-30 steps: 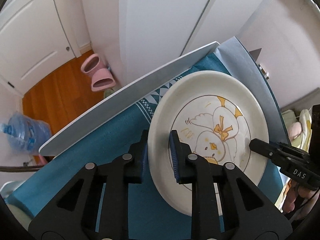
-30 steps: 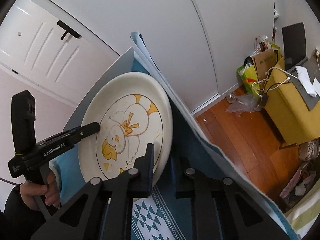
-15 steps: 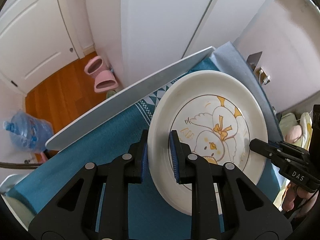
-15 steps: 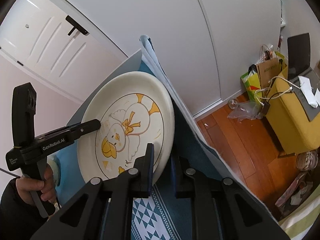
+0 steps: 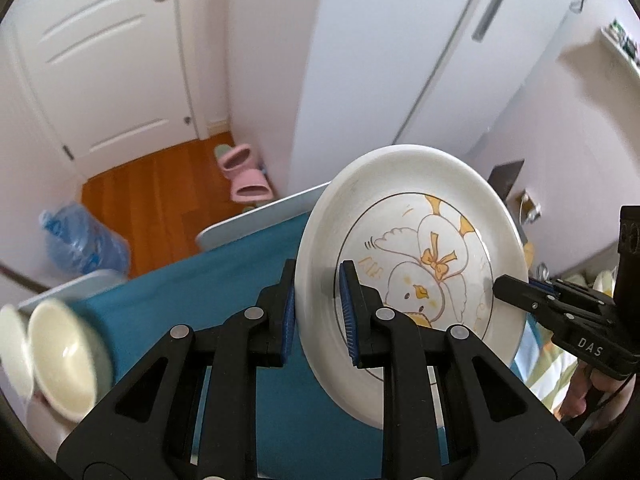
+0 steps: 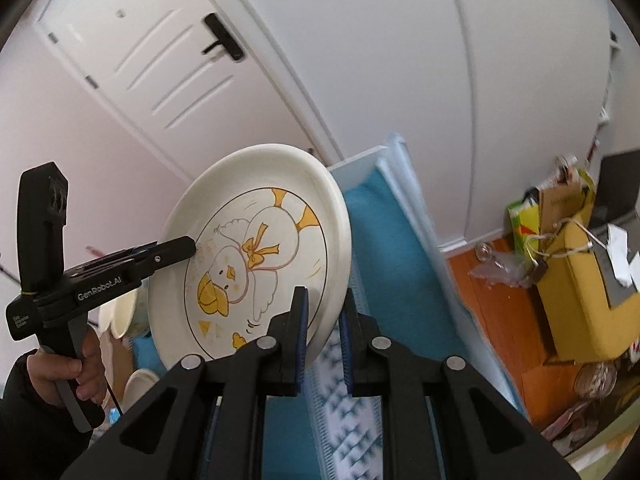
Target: Organize plates and bowls
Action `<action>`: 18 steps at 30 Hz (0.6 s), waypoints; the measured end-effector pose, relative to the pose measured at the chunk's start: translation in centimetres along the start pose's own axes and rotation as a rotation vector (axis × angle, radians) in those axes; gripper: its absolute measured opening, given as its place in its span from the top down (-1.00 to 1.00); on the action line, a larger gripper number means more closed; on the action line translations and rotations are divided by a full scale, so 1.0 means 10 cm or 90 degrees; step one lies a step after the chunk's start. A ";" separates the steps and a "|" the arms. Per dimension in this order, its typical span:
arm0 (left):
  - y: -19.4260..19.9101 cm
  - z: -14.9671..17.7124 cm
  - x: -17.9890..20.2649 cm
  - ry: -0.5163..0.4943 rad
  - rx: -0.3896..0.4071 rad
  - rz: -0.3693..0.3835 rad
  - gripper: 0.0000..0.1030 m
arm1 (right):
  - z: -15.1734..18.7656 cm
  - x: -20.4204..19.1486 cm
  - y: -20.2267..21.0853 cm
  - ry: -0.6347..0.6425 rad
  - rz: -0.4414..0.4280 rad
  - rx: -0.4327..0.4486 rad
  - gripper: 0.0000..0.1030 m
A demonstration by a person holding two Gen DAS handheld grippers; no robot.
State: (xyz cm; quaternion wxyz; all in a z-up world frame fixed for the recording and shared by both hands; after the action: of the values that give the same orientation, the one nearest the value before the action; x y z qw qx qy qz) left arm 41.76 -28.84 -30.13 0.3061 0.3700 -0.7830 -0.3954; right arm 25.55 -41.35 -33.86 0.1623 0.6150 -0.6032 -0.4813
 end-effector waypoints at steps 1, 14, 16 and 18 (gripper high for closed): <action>0.13 0.06 -0.03 0.008 0.007 -0.004 0.66 | 0.03 -0.10 0.05 0.008 -0.008 -0.001 0.74; 1.34 1.19 -0.56 0.091 0.059 -0.058 0.66 | 0.81 -1.05 0.32 0.096 -0.066 -0.040 0.74; 1.41 1.39 -0.64 0.109 0.057 -0.068 0.66 | 0.97 -1.15 0.30 0.110 -0.078 -0.054 0.74; 1.45 1.58 -0.74 0.130 0.051 -0.080 0.66 | 1.10 -1.21 0.26 0.125 -0.086 -0.067 0.74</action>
State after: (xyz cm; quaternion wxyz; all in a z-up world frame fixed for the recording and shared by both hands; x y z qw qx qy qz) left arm 28.61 -10.55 -27.16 0.3438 0.4682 -0.7384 -0.3425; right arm 17.65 -26.84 -32.35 0.2198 0.6888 -0.5156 -0.4598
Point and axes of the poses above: each gripper's, at about its wrist camera, not at the fingertips, and y roughly against the way its jaws point, x to its right, z to its underside, the point moved 7 cm from there along -y, roughly the way its jaws point, and after that the axes turned 1 degree about -y, right-handed, at the moved point
